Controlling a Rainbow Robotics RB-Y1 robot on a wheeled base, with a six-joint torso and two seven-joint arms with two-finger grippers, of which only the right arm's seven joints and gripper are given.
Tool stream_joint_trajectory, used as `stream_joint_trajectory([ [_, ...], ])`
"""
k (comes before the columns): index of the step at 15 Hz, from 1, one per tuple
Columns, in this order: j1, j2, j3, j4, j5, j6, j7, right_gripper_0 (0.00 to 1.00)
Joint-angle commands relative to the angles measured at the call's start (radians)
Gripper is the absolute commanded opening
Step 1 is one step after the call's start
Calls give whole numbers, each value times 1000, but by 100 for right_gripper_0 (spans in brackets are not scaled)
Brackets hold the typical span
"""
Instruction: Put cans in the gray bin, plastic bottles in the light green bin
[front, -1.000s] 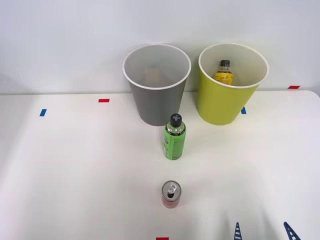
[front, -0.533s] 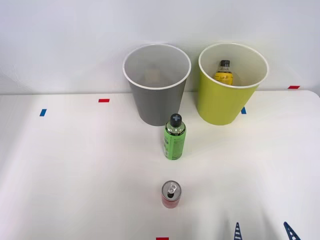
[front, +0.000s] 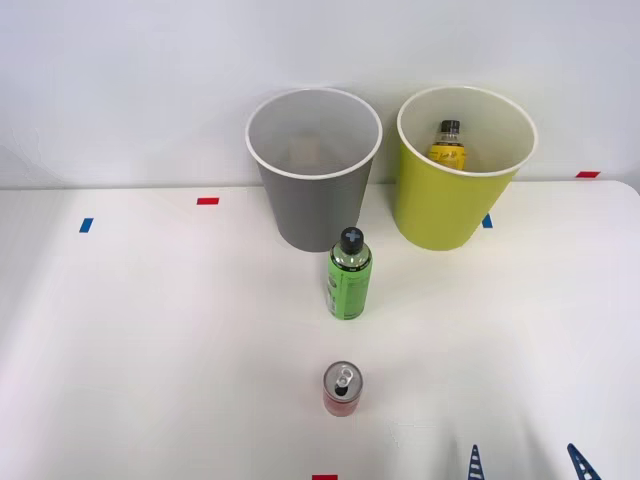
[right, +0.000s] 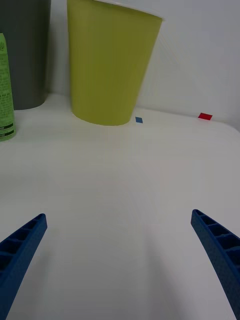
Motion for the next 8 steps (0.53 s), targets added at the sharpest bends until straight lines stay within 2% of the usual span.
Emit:
stream_joint_trajectory([
  [1, 0, 0, 0, 0, 0, 0, 0, 100],
  [8, 0, 0, 0, 0, 0, 0, 0, 100],
])
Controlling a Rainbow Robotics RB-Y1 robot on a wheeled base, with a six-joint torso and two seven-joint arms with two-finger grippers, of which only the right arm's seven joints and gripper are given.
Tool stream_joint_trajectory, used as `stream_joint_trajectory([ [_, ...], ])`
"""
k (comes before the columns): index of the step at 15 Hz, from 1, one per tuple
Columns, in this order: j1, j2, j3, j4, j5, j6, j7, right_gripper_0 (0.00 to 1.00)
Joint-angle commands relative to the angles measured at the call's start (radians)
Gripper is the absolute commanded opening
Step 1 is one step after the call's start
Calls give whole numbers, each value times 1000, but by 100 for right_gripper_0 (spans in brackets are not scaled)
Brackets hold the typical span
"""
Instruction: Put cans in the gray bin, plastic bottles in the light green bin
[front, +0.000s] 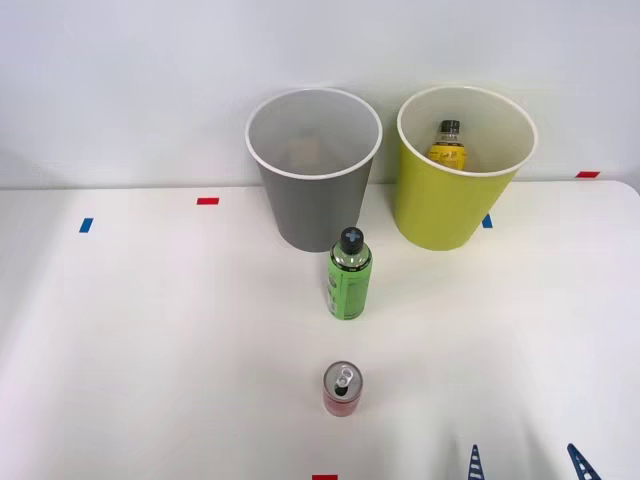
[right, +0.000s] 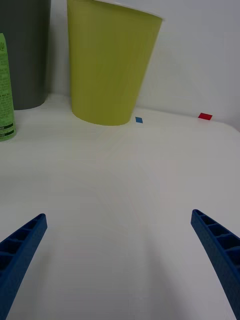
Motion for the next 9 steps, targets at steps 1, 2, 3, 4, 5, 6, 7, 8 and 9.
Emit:
stream_joint_trajectory([
  [1, 0, 0, 0, 0, 0, 0, 0, 100],
  [2, 0, 0, 0, 0, 0, 0, 0, 100],
  [3, 0, 0, 0, 0, 0, 0, 0, 100],
  [4, 0, 0, 0, 0, 0, 0, 0, 100],
  [5, 0, 0, 0, 0, 0, 0, 0, 100],
  [6, 0, 0, 0, 0, 0, 0, 0, 100],
  [7, 0, 0, 0, 0, 0, 0, 0, 100],
  [8, 0, 0, 0, 0, 0, 0, 0, 100],
  [9, 0, 0, 0, 0, 0, 0, 0, 100],
])
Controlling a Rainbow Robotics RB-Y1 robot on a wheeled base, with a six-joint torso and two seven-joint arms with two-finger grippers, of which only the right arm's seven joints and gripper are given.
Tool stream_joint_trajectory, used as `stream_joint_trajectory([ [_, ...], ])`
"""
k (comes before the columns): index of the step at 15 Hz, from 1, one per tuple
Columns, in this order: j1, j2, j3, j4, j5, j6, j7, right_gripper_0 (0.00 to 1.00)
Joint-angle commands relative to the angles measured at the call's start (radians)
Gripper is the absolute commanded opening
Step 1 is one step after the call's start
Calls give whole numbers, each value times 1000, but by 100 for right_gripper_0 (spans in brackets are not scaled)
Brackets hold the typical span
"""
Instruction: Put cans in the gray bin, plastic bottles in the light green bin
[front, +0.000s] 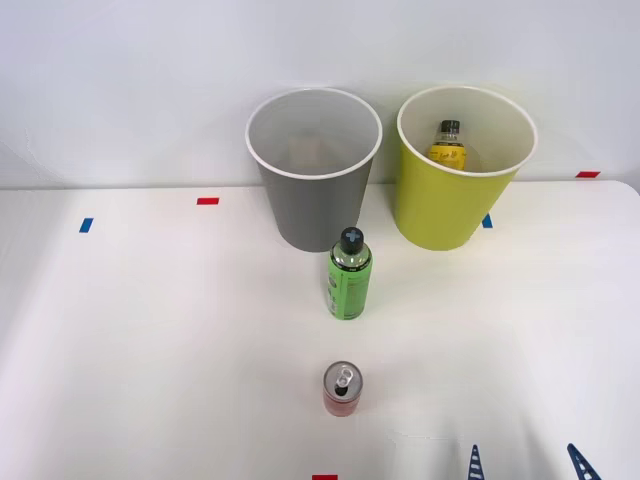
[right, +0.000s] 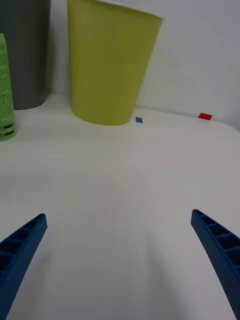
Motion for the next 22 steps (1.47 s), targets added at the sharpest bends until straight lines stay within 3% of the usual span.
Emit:
stream_joint_trajectory([
  [1, 0, 0, 0, 0, 0, 0, 0, 100],
  [10, 0, 0, 0, 0, 0, 0, 0, 100],
  [13, -25, -25, 37, 34, -12, -6, 3, 100],
  [15, -28, -72, 83, 5, -48, -9, 5, 100],
  [22, -206, -405, 259, 6, -179, -46, 23, 100],
])
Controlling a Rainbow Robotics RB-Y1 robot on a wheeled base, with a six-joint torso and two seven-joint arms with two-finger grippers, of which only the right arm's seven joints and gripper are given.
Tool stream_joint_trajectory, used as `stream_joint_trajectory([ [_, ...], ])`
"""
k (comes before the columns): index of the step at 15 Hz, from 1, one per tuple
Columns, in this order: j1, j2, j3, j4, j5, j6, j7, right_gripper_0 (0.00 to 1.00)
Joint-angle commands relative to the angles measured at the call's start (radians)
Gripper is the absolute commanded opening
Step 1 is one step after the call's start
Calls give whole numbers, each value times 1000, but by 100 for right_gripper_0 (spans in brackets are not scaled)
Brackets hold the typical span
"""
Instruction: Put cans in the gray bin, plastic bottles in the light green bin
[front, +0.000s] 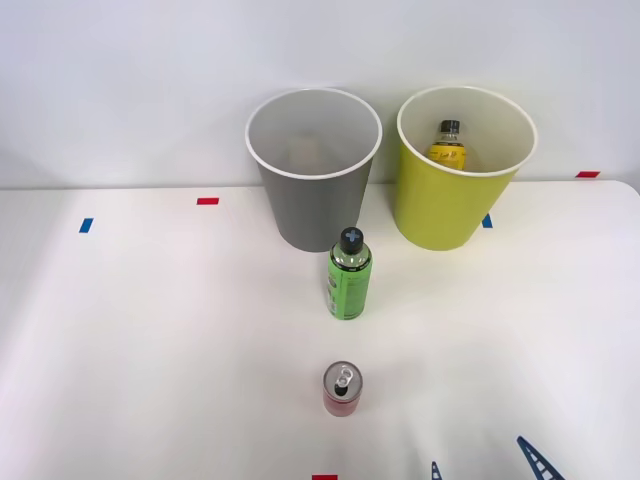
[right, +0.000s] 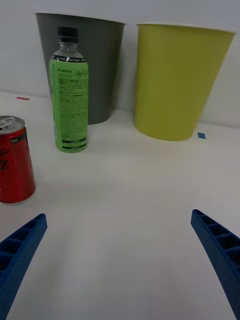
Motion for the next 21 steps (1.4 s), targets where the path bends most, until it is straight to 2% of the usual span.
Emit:
stream_joint_trajectory([
  [1, -102, -123, 94, 4, -85, -1, 13, 100],
  [5, -227, -197, 216, 4, -166, -1, 37, 100],
  [10, -349, -244, 336, 4, -302, -10, 131, 100],
  [12, -378, -244, 390, 4, -398, -42, 241, 100],
  [14, -390, -243, 414, 4, -448, -53, 309, 100],
  [16, -407, -238, 427, 7, -450, -53, 303, 100],
  [19, -470, -198, 456, 109, -448, -108, 281, 100],
  [21, -508, -180, 473, 132, -448, -111, 270, 100],
])
